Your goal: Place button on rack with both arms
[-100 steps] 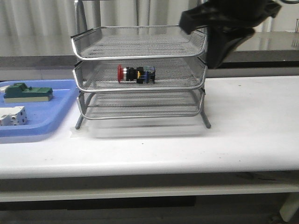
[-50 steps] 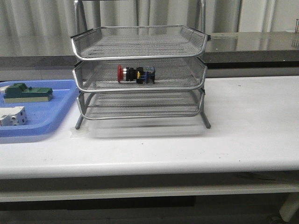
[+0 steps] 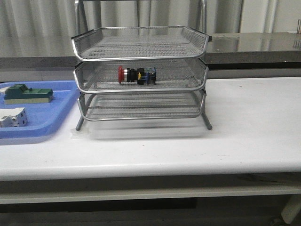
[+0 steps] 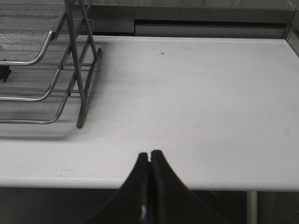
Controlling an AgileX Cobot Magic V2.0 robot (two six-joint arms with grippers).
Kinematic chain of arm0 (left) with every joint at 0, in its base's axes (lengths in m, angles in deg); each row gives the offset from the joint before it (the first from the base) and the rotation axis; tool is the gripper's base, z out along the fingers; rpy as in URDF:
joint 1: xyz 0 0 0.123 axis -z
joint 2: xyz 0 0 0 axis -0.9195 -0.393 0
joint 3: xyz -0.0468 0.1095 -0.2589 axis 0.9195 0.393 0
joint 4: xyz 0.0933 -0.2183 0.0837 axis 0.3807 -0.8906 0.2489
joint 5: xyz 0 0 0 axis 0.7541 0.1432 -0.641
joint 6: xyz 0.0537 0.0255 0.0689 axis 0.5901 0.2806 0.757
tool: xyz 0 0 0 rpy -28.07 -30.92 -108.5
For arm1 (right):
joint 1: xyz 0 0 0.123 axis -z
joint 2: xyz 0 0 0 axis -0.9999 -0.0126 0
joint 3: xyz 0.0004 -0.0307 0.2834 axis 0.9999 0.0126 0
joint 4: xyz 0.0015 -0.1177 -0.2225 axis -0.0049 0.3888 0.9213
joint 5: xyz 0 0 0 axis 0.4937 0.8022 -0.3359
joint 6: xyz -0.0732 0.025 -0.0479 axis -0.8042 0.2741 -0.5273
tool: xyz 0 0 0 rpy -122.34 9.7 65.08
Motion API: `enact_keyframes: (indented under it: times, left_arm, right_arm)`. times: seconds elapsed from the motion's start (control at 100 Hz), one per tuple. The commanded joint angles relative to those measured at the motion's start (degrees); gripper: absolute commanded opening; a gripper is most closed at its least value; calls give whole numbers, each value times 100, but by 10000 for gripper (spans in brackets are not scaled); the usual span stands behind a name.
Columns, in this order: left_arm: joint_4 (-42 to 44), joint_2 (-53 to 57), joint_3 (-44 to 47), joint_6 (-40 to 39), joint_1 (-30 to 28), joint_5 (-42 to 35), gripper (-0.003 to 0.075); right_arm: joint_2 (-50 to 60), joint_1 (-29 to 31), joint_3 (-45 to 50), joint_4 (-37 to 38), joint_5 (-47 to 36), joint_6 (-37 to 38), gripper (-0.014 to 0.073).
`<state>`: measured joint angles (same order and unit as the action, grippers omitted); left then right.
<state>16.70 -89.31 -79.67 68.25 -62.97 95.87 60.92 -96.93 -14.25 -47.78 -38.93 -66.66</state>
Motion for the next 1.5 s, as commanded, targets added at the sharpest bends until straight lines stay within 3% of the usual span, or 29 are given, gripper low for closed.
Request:
enact_keyframes:
  times: [0.0,0.93,1.26,1.49]
  left_arm:
    - [-107,-42,-175,-41,-9,-421,4]
    - [-107,-42,-175,-41,-9,-421,4]
    - [-107,-42,-175,-41,-9,-421,4]
    - [-107,-42,-175,-41,-9,-421,4]
  right_arm:
    - [205,40,-55,112,-359,1,-69]
    - [384,40,31,103,-416,1,-69]
    - [1452,40,1479,-175,-1954,-63,-69]
    - [2472,40,2413,-639,-2122,-299,-69]
